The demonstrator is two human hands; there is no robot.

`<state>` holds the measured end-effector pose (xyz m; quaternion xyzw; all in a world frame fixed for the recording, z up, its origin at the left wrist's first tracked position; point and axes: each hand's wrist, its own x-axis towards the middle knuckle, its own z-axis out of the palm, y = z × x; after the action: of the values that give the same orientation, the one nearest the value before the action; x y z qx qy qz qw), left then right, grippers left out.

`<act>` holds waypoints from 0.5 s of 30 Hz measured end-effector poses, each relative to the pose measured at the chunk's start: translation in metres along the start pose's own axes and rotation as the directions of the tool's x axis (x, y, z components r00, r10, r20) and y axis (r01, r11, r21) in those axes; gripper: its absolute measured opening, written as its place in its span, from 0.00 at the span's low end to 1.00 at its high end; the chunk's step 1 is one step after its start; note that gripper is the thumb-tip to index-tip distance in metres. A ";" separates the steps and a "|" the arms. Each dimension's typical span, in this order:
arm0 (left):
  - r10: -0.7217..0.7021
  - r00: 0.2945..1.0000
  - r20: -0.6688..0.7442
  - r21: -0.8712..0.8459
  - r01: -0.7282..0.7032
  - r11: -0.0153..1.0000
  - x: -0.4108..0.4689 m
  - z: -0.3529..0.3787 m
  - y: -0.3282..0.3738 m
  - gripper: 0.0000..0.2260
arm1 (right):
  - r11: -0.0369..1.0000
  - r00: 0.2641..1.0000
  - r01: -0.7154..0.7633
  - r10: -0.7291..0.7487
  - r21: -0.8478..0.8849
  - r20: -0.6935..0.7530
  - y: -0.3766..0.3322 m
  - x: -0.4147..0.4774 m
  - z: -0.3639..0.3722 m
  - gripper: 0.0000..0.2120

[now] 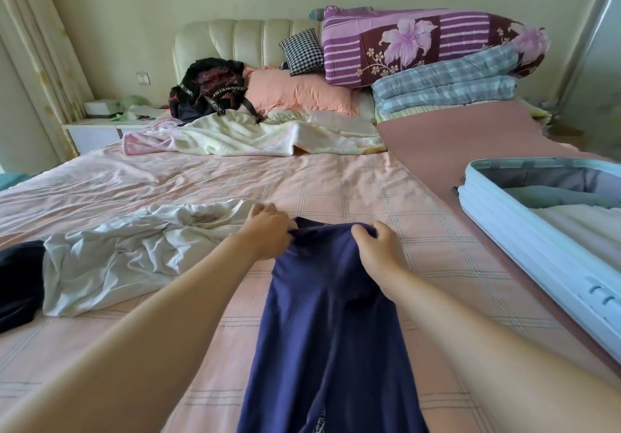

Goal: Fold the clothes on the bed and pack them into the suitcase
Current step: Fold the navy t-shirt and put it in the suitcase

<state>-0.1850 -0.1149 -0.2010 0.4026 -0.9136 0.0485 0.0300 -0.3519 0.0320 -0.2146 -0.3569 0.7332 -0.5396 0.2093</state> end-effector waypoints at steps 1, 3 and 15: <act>-0.017 1.000 -0.022 -0.009 0.017 1.000 0.005 -0.002 -0.002 0.12 | 0.998 1.000 0.008 -0.008 0.061 0.000 0.000 0.002 -0.002 0.11; -0.053 0.996 -0.072 -0.068 0.048 0.997 0.013 -0.009 -0.005 0.13 | 0.993 0.999 0.049 -0.046 0.104 -0.024 0.001 0.007 -0.004 0.14; -0.036 0.833 -0.553 -0.091 -0.018 0.996 0.003 0.012 0.016 0.11 | 0.676 0.964 0.219 -0.262 -0.704 0.048 0.024 0.002 -0.012 0.20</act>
<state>-0.1992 -0.1083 -0.2136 0.3739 -0.8652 0.1205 0.3117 -0.3683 0.0424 -0.2330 -0.4872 0.8352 -0.2525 -0.0362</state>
